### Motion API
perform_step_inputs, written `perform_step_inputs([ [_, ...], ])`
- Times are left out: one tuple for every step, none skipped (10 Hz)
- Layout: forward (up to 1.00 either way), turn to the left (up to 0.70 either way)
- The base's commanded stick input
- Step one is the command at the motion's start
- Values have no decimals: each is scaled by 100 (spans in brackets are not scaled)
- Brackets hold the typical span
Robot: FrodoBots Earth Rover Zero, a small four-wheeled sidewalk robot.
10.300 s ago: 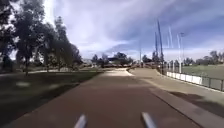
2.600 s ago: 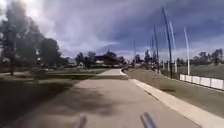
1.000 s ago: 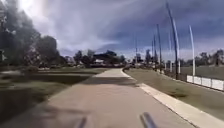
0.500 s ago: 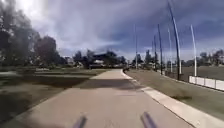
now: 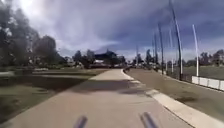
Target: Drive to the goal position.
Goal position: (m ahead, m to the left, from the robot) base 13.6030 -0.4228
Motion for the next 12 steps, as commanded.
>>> perform_step_inputs([
  [100,0],
  [100,0],
  [100,0],
  [100,0],
  [100,0],
  [100,0],
  [100,0],
  [100,0],
  [100,0],
  [100,0],
  [100,0],
  [100,0],
])
